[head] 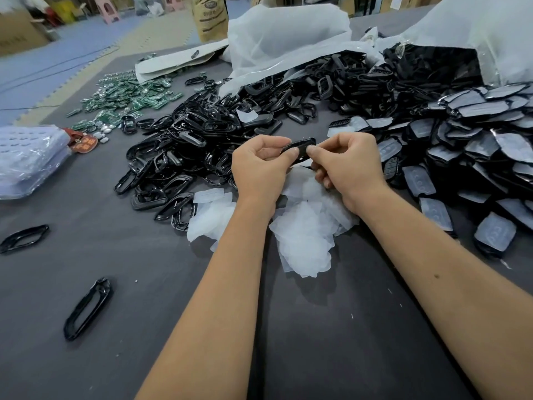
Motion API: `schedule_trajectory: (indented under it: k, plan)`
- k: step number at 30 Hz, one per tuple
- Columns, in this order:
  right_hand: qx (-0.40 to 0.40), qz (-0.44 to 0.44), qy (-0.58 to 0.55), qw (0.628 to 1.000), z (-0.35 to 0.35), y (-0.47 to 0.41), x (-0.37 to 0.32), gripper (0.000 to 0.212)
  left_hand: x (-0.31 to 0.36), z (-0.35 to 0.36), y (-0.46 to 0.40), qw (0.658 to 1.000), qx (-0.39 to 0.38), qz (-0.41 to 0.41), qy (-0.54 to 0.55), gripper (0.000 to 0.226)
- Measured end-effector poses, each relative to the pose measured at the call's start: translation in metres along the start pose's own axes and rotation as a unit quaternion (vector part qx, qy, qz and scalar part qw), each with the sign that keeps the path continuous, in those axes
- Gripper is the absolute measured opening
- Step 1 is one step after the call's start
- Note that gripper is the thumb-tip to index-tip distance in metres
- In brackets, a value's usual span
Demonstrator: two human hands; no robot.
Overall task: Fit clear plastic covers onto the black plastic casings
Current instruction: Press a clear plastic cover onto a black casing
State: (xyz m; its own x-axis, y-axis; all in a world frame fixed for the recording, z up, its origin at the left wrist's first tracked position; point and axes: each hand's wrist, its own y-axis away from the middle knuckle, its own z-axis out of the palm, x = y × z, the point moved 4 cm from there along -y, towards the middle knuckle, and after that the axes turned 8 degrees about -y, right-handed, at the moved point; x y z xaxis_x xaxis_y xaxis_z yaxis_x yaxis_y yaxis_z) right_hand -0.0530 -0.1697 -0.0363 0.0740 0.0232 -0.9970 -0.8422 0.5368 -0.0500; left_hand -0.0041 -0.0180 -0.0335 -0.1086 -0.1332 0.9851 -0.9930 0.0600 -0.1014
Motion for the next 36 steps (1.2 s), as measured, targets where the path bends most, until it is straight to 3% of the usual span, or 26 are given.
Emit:
schedule_trajectory:
  k: [3, 6, 13, 20, 31, 36]
  plan:
    - [-0.011, -0.001, -0.039, 0.999, -0.003, 0.002, -0.002, 0.02, 0.001, 0.0, 0.001, 1.0, -0.017, -0.007, 0.02, 0.018]
    - [-0.041, 0.001, -0.07, 0.997, -0.004, 0.003, -0.005, 0.012, 0.002, 0.0, 0.002, 0.999, -0.029, -0.002, 0.031, 0.019]
    - [-0.021, -0.013, -0.079, 0.997, -0.004, 0.004, -0.006, 0.019, -0.001, 0.001, 0.0, 0.998, -0.045, 0.002, 0.036, 0.016]
    - [-0.087, 0.024, -0.169, 0.981, -0.007, 0.0, -0.007, 0.019, 0.0, 0.006, 0.001, 0.989, -0.104, 0.003, 0.108, 0.01]
    - [-0.138, 0.033, -0.139, 0.98, -0.008, -0.001, -0.008, 0.005, 0.0, 0.005, 0.0, 0.98, -0.151, -0.003, 0.131, 0.007]
    - [-0.146, 0.027, -0.14, 0.979, -0.01, 0.003, -0.011, 0.009, 0.0, 0.007, 0.001, 0.971, -0.169, -0.044, 0.164, 0.018]
